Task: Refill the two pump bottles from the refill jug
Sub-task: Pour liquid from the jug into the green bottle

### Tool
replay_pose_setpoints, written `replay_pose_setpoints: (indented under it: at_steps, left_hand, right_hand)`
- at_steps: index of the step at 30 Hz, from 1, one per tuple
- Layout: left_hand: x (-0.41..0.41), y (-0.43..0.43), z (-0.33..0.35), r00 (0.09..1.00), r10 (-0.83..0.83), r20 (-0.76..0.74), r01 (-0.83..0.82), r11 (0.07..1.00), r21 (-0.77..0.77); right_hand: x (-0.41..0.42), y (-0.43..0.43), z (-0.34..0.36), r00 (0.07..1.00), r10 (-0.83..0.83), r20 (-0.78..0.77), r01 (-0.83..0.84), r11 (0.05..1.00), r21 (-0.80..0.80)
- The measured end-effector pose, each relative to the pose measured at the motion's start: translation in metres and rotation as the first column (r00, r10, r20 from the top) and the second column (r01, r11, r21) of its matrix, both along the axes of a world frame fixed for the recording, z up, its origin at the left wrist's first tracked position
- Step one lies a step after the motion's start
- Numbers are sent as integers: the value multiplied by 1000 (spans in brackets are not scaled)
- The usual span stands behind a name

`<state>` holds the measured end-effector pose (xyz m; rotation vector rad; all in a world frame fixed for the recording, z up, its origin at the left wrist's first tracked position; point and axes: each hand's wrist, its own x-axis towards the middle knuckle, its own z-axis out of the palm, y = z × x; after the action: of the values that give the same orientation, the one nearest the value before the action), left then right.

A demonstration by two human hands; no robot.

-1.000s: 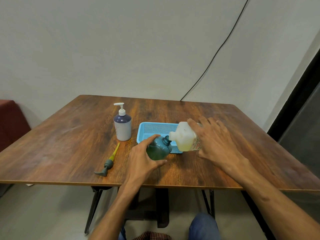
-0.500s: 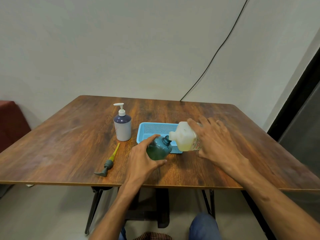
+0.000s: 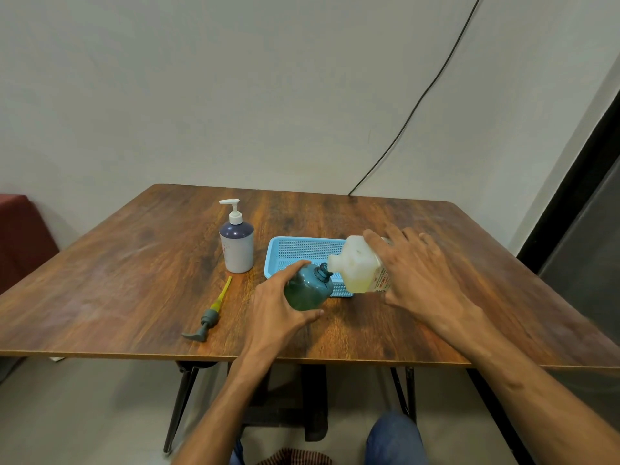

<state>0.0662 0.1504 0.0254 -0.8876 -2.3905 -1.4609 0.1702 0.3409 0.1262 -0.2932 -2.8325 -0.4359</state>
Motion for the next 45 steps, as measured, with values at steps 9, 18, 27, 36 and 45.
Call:
replay_pose_setpoints:
  at_steps: [9,18,27,36,45]
  left_hand:
    - [0,-1,-1,1000,-4,-5,4,1000,7]
    - [1,-2,1,1000,-12,-3,12,1000,-3]
    - [2,-3,3,1000,-16,2,16,1000,0]
    - [3,-3,5,1000,-17,10,17,1000,10]
    - [5,-3,6,1000,-11,19,11,1000,20]
  right_hand:
    - [0,0,0,1000,5,2,-5,1000,-1]
    - [-2,-1,0,1000,11,-1,-11,1000,-5]
    - [-1,-1,1,1000,14,4,-14,1000,-6]
    - [-2,0,1,1000,13,-7,-13,1000,4]
    - [-2,0,2,1000,15,-6,-15,1000,-1]
